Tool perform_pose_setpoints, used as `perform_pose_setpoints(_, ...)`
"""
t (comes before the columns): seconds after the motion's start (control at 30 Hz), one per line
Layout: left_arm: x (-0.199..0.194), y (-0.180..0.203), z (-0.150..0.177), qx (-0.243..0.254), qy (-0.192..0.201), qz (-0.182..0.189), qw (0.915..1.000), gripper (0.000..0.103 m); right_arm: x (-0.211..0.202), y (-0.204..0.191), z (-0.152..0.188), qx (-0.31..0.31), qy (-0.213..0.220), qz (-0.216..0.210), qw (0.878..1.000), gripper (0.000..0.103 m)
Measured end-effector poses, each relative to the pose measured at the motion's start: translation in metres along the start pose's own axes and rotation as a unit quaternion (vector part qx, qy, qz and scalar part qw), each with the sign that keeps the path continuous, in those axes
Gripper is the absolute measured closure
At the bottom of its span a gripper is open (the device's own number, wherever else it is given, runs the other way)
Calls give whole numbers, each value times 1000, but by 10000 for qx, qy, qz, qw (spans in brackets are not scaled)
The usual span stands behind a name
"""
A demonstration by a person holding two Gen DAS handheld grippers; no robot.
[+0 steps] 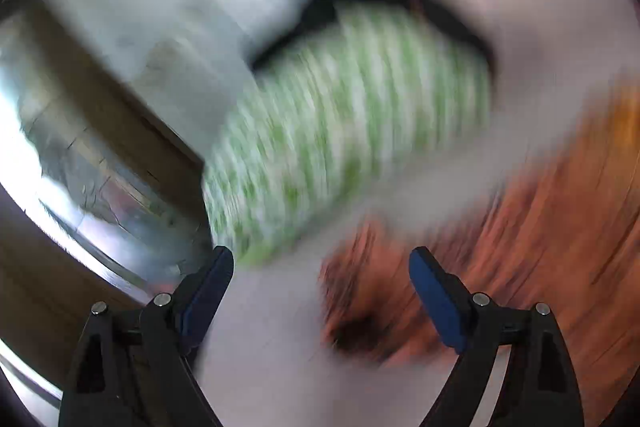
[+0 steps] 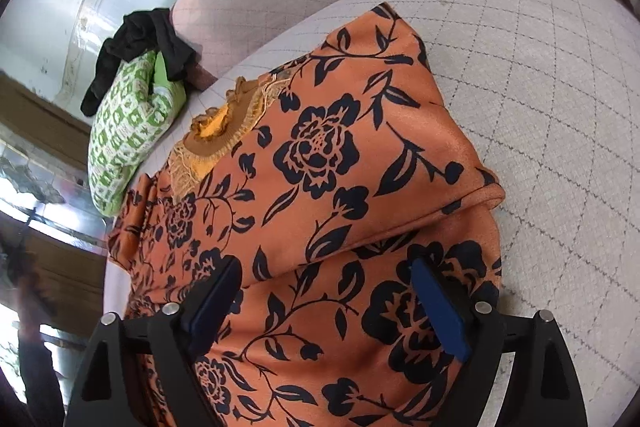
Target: Fold small clothes
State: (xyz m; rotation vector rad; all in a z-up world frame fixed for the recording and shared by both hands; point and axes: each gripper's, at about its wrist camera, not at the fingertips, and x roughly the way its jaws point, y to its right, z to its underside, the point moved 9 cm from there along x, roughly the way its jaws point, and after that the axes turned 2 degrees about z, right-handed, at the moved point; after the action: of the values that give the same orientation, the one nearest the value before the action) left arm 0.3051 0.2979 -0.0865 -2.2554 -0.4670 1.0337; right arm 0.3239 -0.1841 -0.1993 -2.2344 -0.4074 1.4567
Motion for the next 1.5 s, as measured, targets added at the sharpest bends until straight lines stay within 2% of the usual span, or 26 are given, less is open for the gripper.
perform_pose_setpoints(0.03, 27, 10, 23, 381, -276, 38, 9989, 27, 0, 0, 1, -34, 12, 14, 10000, 14)
perform_pose_setpoints(0.1, 50, 19, 44, 513, -512, 278, 9970, 33, 1, -1, 2, -179, 27, 53, 9998, 14)
perform_pose_setpoints(0.13, 58, 19, 48, 524, -505, 252, 9970, 34, 1, 0, 2, -205, 24, 67, 9998, 14)
perform_pose_setpoints(0.3, 78, 12, 23, 670, -231, -131, 9974, 34, 4, 0, 2, -202, 42, 162, 9997, 14)
perform_pose_setpoints(0.37, 98, 19, 27, 800, -512, -69, 9955, 36, 5, -1, 2, -236, 80, 214, 9995, 14)
perform_pose_setpoints(0.4, 102, 22, 31, 863, -614, -15, 9944, 51, 6, -1, 1, -254, 95, 227, 9994, 14)
perform_pose_setpoints(0.43, 109, 24, 32, 837, -738, 27, 9938, 85, 6, -1, 1, -253, 103, 230, 9994, 14)
perform_pose_setpoints(0.47, 112, 20, 32, 620, -842, 39, 9945, 98, 6, -1, 1, -243, 113, 222, 9994, 14)
perform_pose_setpoints(0.53, 112, 2, 30, -379, -919, 238, 9948, 98, 6, 0, 0, -222, 129, 179, 9995, 14)
perform_pose_setpoints(0.6, 102, -13, 23, -1224, -887, 583, 9868, 99, 5, 0, 0, -217, 120, 123, 9996, 14)
perform_pose_setpoints(0.63, 86, -22, 13, -1691, -751, 876, 9788, 99, 5, 0, -1, -187, 117, 93, 9997, 14)
perform_pose_setpoints(0.73, 35, -33, -22, -2402, -242, 1562, 9578, 99, 3, 2, -2, -84, 133, 9, 9999, 15)
perform_pose_setpoints(0.8, -14, -34, -55, -2587, 289, 1913, 9464, 99, 2, 3, -3, -16, 145, -47, 9999, 15)
perform_pose_setpoints(0.83, -35, -32, -73, -2692, 489, 2131, 9379, 99, 2, 3, -4, 9, 139, -65, 9999, 15)
perform_pose_setpoints(0.9, -86, -15, -108, -2825, 850, 2794, 9137, 99, -1, 3, -5, 69, 145, -120, 9998, 15)
perform_pose_setpoints(1.0, -157, 30, -148, -2506, 1345, 3322, 8993, 99, -14, -1, -8, 208, 277, -291, 9990, 14)
perform_pose_setpoints(1.07, -200, 80, -165, -2352, 1512, 3769, 8830, 98, -25, -4, -11, 311, 393, -459, 9977, 14)
perform_pose_setpoints(1.1, -213, 105, -169, -2218, 1539, 3912, 8798, 98, -32, -7, -13, 379, 469, -583, 9965, 14)
perform_pose_setpoints(1.2, -218, 191, -158, -1920, 1212, 4114, 8827, 92, -45, -15, -13, 491, 560, -790, 9941, 14)
perform_pose_setpoints(1.23, -207, 231, -143, -1668, 804, 4282, 8845, 77, -48, -16, -13, 539, 570, -855, 9932, 13)
perform_pose_setpoints(1.27, -197, 255, -131, -1496, 480, 4343, 8870, 69, -49, -17, -12, 669, 561, -955, 9916, 11)
perform_pose_setpoints(1.3, -186, 277, -115, -1306, 83, 4381, 8894, 64, -49, -17, -11, 766, 553, -1011, 9904, 9)
perform_pose_setpoints(1.33, -171, 294, -92, -1156, -338, 4395, 8901, 64, -49, -16, -9, 900, 523, -1084, 9886, 9)
perform_pose_setpoints(1.4, -162, 292, -69, -1246, -539, 4288, 8932, 64, -42, -19, -6, 1145, 345, -1245, 9850, 9)
perform_pose_setpoints(1.5, -148, 242, -44, -1926, -450, 4129, 8890, 64, -31, -35, -6, 1534, 176, -1749, 9724, 9)
